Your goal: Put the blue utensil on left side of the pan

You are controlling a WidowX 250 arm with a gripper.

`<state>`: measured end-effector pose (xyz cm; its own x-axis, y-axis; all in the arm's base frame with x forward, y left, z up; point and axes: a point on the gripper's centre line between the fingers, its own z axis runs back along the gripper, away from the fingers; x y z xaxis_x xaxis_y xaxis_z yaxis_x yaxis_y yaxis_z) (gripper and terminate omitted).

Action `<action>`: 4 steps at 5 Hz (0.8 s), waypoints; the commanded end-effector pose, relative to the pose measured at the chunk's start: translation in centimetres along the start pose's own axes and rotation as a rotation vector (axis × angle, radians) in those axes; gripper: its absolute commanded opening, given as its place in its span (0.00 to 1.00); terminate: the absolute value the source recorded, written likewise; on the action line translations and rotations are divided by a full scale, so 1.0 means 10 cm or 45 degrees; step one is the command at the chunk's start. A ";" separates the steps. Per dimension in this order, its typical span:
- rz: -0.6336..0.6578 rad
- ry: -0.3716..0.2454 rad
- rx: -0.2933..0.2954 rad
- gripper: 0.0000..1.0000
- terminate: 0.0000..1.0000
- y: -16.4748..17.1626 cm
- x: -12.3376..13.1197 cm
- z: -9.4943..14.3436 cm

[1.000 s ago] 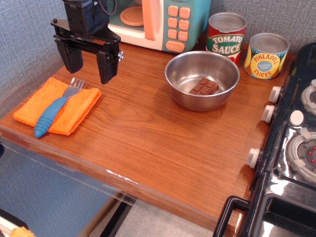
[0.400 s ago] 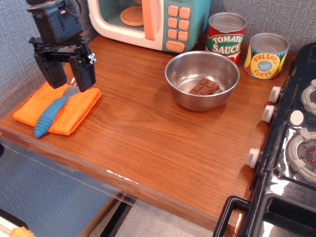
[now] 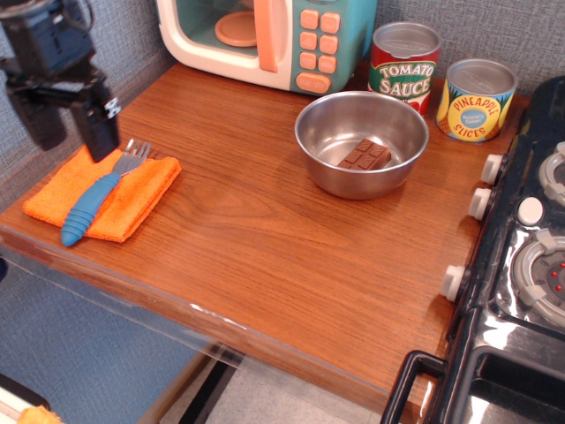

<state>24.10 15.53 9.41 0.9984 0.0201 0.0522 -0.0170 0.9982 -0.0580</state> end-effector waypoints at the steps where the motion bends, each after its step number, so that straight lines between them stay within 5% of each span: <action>1: 0.119 -0.082 0.042 1.00 0.00 0.32 -0.05 -0.17; 4: 0.181 -0.092 0.036 1.00 0.00 0.44 0.00 -0.32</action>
<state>24.15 19.52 5.12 0.9815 0.1669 0.0936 -0.1617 0.9850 -0.0606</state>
